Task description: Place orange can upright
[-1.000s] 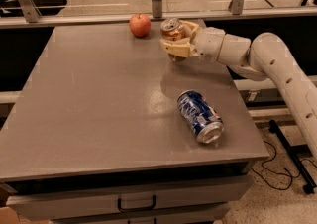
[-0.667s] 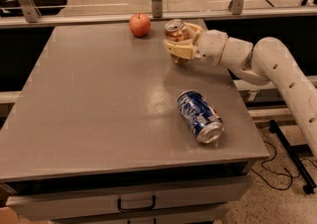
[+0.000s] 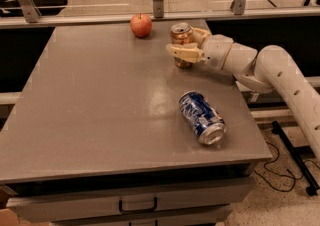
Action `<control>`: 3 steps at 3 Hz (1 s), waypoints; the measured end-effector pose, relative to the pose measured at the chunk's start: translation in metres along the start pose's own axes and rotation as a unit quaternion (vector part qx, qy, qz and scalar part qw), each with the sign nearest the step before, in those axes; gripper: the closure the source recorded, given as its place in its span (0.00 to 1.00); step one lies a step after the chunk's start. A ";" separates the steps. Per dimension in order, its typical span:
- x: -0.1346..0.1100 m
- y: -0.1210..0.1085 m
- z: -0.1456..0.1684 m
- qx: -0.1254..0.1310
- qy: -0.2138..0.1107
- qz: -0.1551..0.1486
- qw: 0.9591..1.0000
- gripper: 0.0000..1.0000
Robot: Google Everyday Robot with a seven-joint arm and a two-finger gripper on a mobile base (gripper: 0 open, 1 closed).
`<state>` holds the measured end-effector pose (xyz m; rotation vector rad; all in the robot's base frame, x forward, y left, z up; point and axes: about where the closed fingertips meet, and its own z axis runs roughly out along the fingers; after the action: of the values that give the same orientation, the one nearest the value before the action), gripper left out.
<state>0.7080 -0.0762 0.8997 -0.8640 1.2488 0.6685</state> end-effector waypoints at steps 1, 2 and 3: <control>0.003 -0.004 -0.011 0.020 0.004 0.008 1.000 0.00; -0.001 -0.006 -0.024 0.038 0.020 0.006 0.999 0.00; -0.020 -0.013 -0.039 0.070 0.079 -0.021 0.994 0.00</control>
Offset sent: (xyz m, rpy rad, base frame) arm -0.0151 -0.0458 0.0045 -0.0385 0.0418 -0.1442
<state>0.6941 -0.1156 0.9185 -0.8377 1.3987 0.4801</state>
